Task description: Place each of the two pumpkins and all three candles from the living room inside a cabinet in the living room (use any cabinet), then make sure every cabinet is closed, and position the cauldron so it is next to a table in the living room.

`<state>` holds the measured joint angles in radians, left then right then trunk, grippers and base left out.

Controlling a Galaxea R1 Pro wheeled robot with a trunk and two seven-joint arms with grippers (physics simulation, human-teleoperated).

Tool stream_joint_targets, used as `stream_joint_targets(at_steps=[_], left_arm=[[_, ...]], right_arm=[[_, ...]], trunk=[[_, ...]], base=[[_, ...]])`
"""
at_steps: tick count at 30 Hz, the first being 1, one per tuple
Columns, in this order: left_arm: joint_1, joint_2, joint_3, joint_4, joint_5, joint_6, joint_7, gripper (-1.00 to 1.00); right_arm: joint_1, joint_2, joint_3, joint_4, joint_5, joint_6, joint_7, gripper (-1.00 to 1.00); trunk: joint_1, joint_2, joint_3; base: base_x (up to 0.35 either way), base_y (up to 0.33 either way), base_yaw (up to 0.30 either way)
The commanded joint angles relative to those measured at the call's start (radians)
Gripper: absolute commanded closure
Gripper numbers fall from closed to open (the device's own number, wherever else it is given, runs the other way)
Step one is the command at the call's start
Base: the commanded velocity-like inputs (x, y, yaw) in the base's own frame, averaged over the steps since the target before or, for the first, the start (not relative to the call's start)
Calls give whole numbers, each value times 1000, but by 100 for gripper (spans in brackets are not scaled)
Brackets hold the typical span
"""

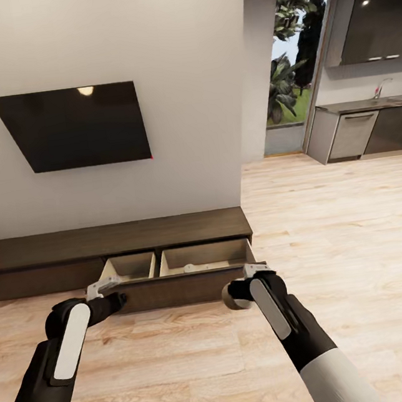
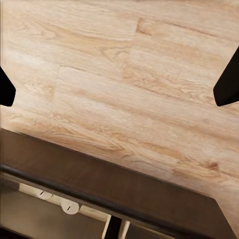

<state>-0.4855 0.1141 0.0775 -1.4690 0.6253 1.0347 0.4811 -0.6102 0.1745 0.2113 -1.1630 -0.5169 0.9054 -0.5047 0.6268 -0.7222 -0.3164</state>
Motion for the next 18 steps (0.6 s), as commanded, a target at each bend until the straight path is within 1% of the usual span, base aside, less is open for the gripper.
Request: stream_joint_targets(at_steps=[1,5,6,7,8,9,10,11,12,13,14,16,18], left_arm=[[-1,0,0,-2,11,2,9,-100],[1,1,2,-12,11,-1,6,-100],[2,5,3,-13,11,-1,5,-100],[3,22,8,-13,12,-1,-2,-100],[4,42,11,-15,12,-1,-22,-100],[4,67,13,-17,13,-2,-76,-100],[5,81,14,-18,12,-2,-146,-100],[5,86,15,-18,12,-1,-186,-100],[5,90,15,-18,11,-1,-213,-100],[5,93,16,-18,10,0,-237,-100],[5,94,16,-18,10,0,-246,-100],[5,98,18,-17,9,0,-259,-100],[5,102,30,-17,11,1,-268,-100]], right_arm=[[-1,0,-5,-4,-13,8,-10,100],[1,0,-15,-10,-12,43,-11,100],[1,0,-15,-11,-11,48,-11,100],[1,0,-16,-11,-11,53,-11,100],[1,0,-16,-12,-11,55,-11,100],[1,0,-16,-12,-12,56,-10,100],[1,0,-17,-12,-13,56,-10,100],[1,0,-17,-12,-13,56,-9,100],[1,0,-17,-11,-14,55,-8,100],[1,0,-18,-9,-14,52,-8,100],[1,0,-18,-8,-15,51,-8,100],[1,0,-17,-5,-15,48,-9,100],[1,0,-17,-4,-15,48,-9,100]], trunk=[[0,-1,-1],[0,-1,-1],[0,-1,-1],[0,-1,-1],[0,-1,-1],[0,-1,-1],[0,-1,-1],[0,-1,-1],[0,-1,-1],[0,-1,-1],[0,-1,-1],[0,-1,-1],[0,-1,-1]], base=[[0,0,0],[44,0,0],[175,0,0],[256,0,0],[290,0,0],[319,0,0],[334,0,0],[340,0,0],[344,0,0],[346,0,0],[341,0,0],[322,0,0],[305,0,0]])
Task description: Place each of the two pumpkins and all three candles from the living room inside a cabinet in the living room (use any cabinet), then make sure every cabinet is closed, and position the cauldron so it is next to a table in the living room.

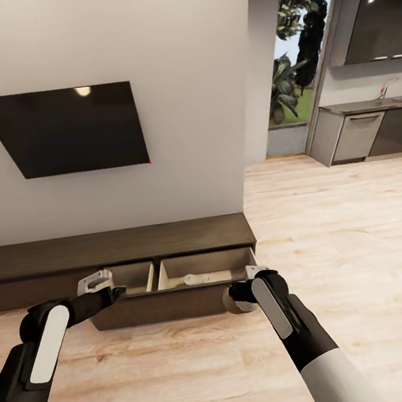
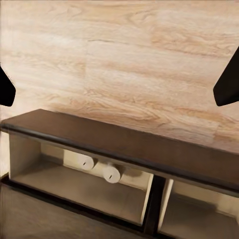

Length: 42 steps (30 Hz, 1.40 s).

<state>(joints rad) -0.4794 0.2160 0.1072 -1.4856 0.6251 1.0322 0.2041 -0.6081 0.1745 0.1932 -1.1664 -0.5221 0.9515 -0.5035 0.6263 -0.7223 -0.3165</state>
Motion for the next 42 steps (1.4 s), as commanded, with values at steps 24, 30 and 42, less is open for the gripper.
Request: stream_joint_targets(at_steps=[24,30,42], left_arm=[[0,71,198,97,9,4,-676,-100],[-1,71,198,97,8,4,-677,-100],[0,69,198,97,11,5,-677,-100]], right_arm=[[-1,0,0,2,-3,0,-12,100],[-1,0,1,2,-2,0,-12,100],[-3,0,2,17,1,0,-13,100]], trunk=[[1,-1,-1],[1,-1,-1],[1,-1,-1]], base=[[320,0,0],[350,0,0],[240,9,0]])
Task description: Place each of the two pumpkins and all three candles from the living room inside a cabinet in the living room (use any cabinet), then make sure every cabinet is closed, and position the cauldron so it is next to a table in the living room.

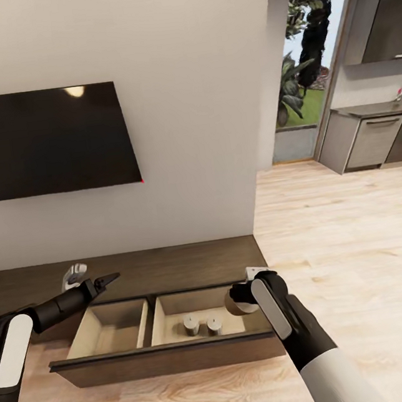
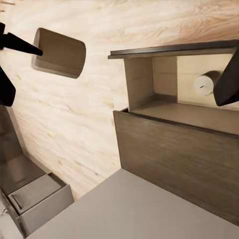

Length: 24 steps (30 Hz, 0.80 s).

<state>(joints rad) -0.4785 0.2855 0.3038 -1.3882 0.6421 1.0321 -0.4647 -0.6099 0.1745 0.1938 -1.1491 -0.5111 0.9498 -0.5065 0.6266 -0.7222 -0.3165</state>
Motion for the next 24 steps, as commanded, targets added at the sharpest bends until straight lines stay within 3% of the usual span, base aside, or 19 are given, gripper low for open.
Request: stream_joint_targets(at_steps=[1,11,17,24], left_arm=[[-1,0,1,0,-6,5,-8,-100],[-1,0,0,0,-6,5,-8,-100],[-1,0,0,0,-6,4,-8,-100],[-1,-2,0,0,-8,3,-8,-100]], right_arm=[[-2,0,1,7,-10,1,-10,100],[-7,0,1,48,-10,-40,-10,100],[-38,0,1,160,-8,-119,-10,100],[-46,0,1,185,-7,-148,-10,100]], trunk=[[0,-1,-1],[0,-1,-1],[0,-1,-1],[0,-1,-1]], base=[[110,65,0],[23,15,0],[46,30,0],[96,94,0]])
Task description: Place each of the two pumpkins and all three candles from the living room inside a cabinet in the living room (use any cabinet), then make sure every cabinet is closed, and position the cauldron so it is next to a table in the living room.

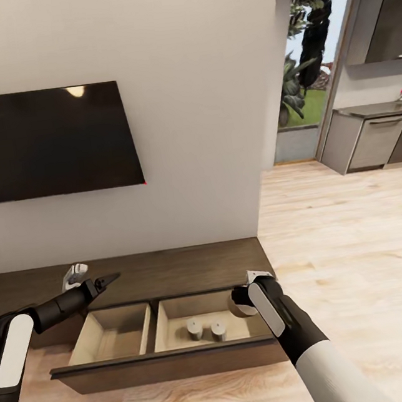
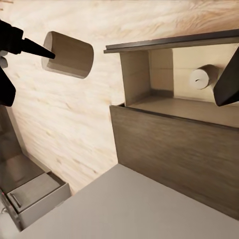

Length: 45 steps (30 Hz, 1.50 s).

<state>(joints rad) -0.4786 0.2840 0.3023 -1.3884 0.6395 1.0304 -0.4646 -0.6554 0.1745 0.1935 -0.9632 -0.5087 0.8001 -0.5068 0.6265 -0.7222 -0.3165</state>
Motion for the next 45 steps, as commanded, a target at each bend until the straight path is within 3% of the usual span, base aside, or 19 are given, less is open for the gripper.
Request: stream_joint_targets(at_steps=[1,20,28,45], left_arm=[[-1,0,1,0,-5,5,-8,-100],[-1,-3,-1,0,-12,4,-8,-100],[-1,-4,-2,0,-12,4,-8,-100],[0,-6,-6,0,-13,1,-6,-100]], right_arm=[[-1,0,1,-1,-10,1,-10,100],[-8,0,1,55,-10,1,-12,100],[-69,0,3,201,-9,-69,-15,100],[-126,0,4,356,-8,-129,-15,100]], trunk=[[1,-1,-1],[1,-1,-1],[1,-1,-1],[1,-1,-1]], base=[[174,156,0],[93,12,0],[5,-4,0],[87,40,0]])
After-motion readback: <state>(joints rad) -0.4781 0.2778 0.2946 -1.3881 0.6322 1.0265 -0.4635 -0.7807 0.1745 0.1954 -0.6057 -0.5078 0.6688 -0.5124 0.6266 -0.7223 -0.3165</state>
